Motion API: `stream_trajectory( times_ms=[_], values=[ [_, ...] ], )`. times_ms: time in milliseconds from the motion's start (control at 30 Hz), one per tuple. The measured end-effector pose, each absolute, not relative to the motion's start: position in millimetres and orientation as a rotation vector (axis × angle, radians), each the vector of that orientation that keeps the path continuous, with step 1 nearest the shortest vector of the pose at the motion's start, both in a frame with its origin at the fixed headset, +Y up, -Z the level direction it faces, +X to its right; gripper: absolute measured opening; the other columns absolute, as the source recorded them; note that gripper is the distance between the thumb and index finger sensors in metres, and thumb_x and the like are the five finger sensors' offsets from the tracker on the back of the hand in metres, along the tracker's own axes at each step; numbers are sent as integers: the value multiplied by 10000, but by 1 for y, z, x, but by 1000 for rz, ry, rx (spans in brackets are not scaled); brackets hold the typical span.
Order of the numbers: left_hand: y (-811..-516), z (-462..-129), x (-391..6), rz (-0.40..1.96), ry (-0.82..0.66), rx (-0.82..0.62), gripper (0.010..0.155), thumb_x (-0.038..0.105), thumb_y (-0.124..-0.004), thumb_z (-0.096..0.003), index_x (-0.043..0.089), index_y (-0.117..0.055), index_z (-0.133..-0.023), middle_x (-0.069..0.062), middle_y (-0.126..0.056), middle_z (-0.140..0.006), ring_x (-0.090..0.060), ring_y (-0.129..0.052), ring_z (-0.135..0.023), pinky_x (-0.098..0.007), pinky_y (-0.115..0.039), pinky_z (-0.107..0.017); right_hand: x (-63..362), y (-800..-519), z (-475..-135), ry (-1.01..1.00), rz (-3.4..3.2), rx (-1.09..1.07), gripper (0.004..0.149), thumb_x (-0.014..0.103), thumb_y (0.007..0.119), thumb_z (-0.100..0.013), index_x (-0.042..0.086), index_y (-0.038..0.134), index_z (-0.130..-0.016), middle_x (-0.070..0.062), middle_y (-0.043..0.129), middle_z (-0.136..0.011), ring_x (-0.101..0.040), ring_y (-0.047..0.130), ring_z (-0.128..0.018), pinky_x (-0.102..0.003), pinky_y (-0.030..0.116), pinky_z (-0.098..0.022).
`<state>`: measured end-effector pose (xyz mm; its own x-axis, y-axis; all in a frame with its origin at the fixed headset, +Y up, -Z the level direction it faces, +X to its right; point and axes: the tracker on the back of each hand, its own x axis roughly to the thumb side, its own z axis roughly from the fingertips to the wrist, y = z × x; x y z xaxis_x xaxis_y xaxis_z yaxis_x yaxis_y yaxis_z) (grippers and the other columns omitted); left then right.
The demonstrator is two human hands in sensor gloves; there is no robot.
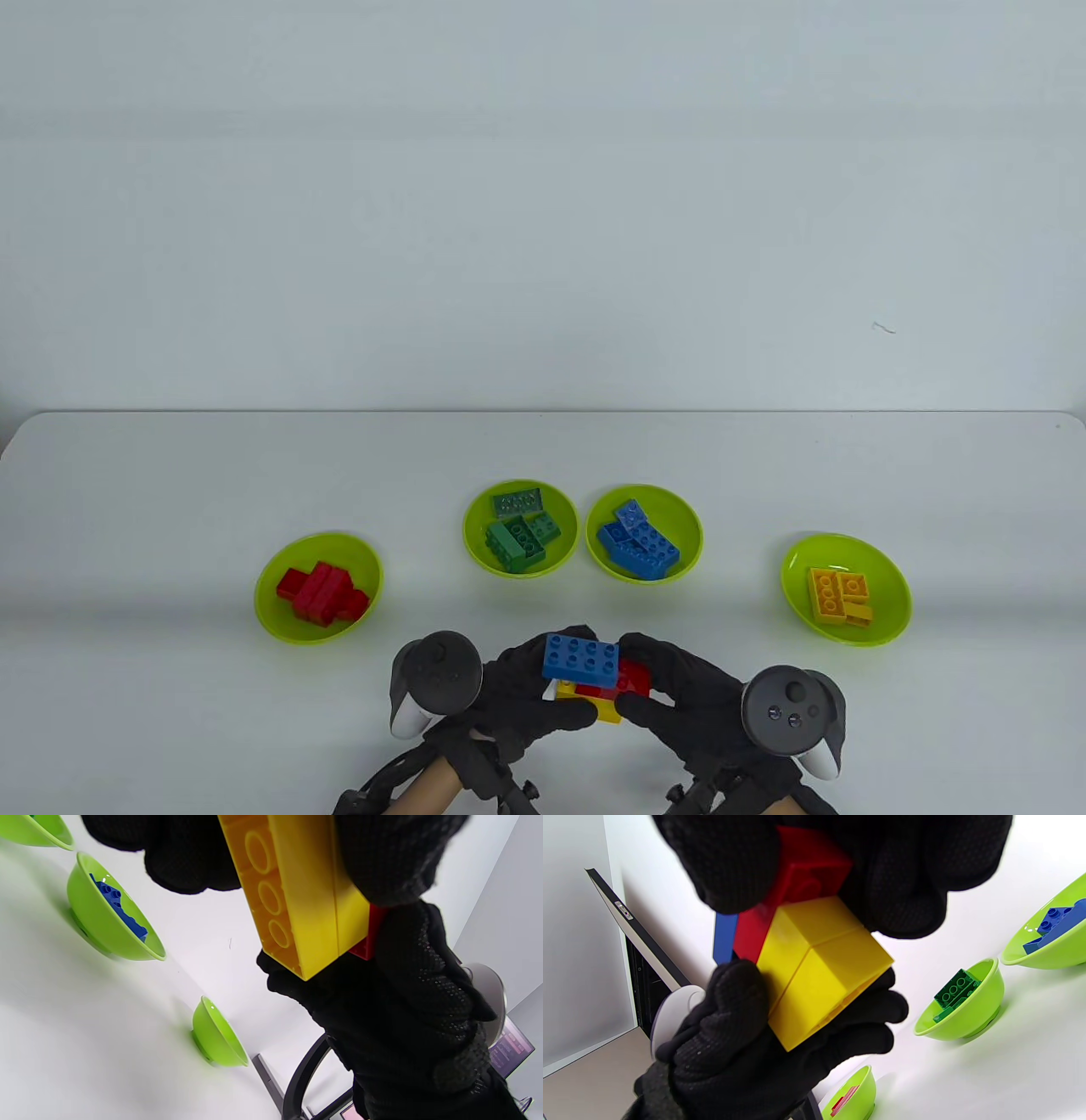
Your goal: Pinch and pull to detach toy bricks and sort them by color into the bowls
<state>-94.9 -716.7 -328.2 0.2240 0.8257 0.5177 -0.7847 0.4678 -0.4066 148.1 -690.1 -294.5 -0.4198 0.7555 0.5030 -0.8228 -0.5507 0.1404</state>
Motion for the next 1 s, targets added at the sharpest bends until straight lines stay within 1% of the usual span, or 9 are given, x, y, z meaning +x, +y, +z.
stream_trajectory(
  times_ms=[67,233,333,433,500,700,833,1000],
  values=[
    [-718,-326,-95,1178,-732,-30,723,457,-811,-441,49,-622,-1008,-252,-748,-968,-441,-803,-864,-595,-632,-651,149,-689,-293,-161,2053,653,609,364,788,-487,34,677,-987,-238,830,-878,-392,910,-696,-552,696,-596],
    [-718,-322,-94,1257,-723,-31,649,443,-823,-432,76,-690,-949,-217,-818,-897,-392,-867,-799,-566,-679,-628,149,-686,-291,-157,2042,665,608,360,793,-484,30,684,-983,-246,834,-870,-396,912,-688,-557,695,-591],
    [-718,-323,-94,1271,-720,-34,648,436,-829,-422,74,-696,-942,-215,-831,-880,-380,-880,-781,-558,-691,-621,148,-684,-291,-156,2067,681,611,361,800,-486,33,680,-987,-244,828,-882,-403,902,-707,-564,679,-608],
    [-718,-323,-93,1263,-722,-30,646,430,-834,-419,70,-701,-938,-222,-832,-875,-386,-880,-775,-560,-690,-618,146,-680,-289,-209,2108,689,683,412,800,-481,31,635,-1024,-254,781,-938,-425,859,-770,-579,637,-645],
    [-718,-322,-91,1250,-725,-34,645,429,-835,-418,70,-704,-937,-222,-835,-873,-387,-881,-773,-560,-691,-616,144,-677,-288,-247,2117,697,695,431,795,-480,36,633,-1028,-250,775,-949,-428,851,-782,-582,630,-650],
    [-718,-320,-88,1214,-743,-46,644,424,-839,-415,65,-708,-933,-227,-837,-870,-391,-882,-771,-563,-690,-614,141,-676,-287,-260,2117,701,615,420,795,-483,58,717,-973,-219,842,-880,-404,891,-723,-574,660,-622],
    [-718,-318,-87,1180,-766,-20,648,427,-831,-424,60,-698,-941,-230,-830,-876,-393,-879,-773,-566,-688,-615,141,-675,-286,-250,2110,697,603,414,799,-475,43,744,-948,-219,866,-844,-400,905,-690,-575,668,-608],
    [-719,-316,-88,1261,-742,19,680,457,-806,-440,49,-668,-966,-245,-801,-900,-398,-864,-789,-569,-680,-619,142,-674,-287,-260,2119,690,601,404,794,-471,34,749,-942,-222,870,-839,-403,908,-689,-577,671,-606]
  ],
)
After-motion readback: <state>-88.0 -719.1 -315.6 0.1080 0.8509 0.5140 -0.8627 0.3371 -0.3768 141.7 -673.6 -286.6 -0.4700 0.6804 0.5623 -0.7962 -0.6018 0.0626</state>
